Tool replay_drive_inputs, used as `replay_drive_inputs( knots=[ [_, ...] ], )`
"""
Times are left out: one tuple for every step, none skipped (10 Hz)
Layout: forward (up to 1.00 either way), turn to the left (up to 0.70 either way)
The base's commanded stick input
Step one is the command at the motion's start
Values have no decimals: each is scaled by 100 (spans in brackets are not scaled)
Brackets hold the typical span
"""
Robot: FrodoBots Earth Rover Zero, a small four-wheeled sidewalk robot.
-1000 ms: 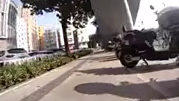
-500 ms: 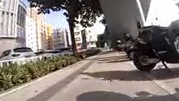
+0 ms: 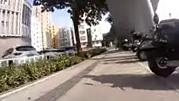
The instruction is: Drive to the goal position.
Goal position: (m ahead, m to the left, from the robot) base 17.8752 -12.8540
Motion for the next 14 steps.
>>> replay_drive_inputs(
  knots=[
    [70,0],
    [70,0],
    [70,0],
    [70,0],
    [70,0],
    [70,0],
    [70,0],
    [70,-7],
    [70,-13],
    [70,-13],
    [70,-13],
    [70,-13],
    [70,-1],
    [70,0]
  ],
)
